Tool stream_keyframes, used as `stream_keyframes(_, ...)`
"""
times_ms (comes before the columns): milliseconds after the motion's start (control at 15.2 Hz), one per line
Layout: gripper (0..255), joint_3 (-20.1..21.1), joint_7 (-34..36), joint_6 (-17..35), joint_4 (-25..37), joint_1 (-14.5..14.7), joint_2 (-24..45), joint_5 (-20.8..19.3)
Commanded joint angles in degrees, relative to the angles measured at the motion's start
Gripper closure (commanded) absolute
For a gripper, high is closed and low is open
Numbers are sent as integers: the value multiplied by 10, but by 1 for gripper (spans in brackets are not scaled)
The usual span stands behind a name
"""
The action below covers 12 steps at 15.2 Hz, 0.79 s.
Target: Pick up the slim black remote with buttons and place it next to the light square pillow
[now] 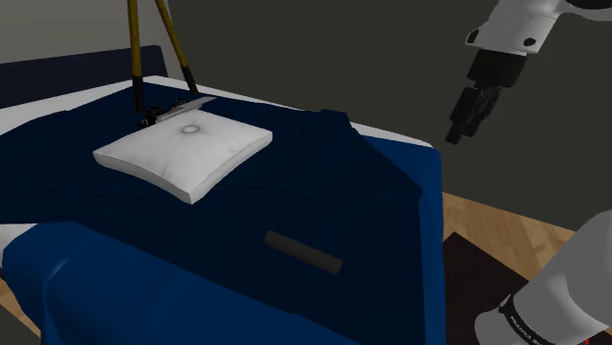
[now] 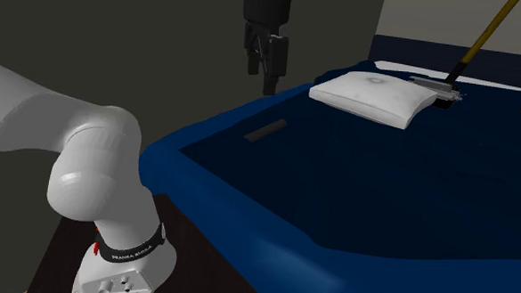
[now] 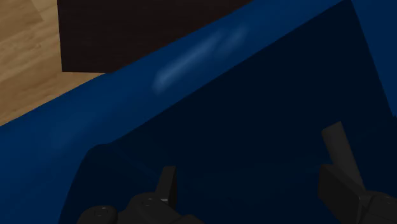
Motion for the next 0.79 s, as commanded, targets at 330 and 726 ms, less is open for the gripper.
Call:
stream_keyframes(330, 0, 54, 21, 78, -22, 26, 47, 19)
stream_keyframes(726, 0, 118, 48, 171, -27, 51, 126, 31)
